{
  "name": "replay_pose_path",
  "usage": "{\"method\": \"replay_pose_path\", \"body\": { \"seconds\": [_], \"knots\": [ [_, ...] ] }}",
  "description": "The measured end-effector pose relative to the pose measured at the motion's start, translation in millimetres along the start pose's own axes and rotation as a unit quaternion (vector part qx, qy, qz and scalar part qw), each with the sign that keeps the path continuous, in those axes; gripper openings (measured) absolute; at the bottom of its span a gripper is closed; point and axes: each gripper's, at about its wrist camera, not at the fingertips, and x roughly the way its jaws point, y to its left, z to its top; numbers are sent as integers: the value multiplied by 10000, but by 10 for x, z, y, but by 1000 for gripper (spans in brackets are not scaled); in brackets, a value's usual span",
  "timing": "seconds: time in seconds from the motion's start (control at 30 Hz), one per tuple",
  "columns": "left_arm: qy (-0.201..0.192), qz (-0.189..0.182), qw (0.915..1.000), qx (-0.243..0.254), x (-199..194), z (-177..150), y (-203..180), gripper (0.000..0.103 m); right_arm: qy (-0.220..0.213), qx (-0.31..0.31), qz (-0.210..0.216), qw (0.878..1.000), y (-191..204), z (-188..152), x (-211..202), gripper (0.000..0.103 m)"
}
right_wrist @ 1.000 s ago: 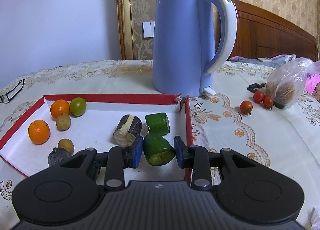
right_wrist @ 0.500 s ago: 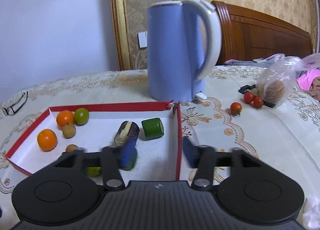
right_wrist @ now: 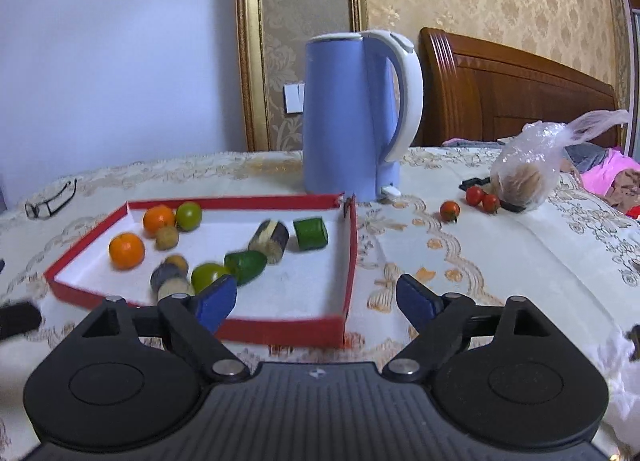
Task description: Organize fruits
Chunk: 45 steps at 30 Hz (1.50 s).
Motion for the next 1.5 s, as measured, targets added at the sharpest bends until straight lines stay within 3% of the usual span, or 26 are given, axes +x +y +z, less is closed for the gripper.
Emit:
{"method": "replay_pose_path", "body": {
  "seconds": [0.17,0.53,1.5],
  "knots": [
    [-74,213,9997,-32,14,-9,32,103,109,-223,-52,9997,68,-164,-69,88],
    [187,399,9988,228,161,-39,-40,103,216,-546,-61,9983,287,-325,-84,90],
    [587,448,9969,281,393,-53,-81,103,202,-589,-112,9980,324,-344,-149,90]
  ]
}}
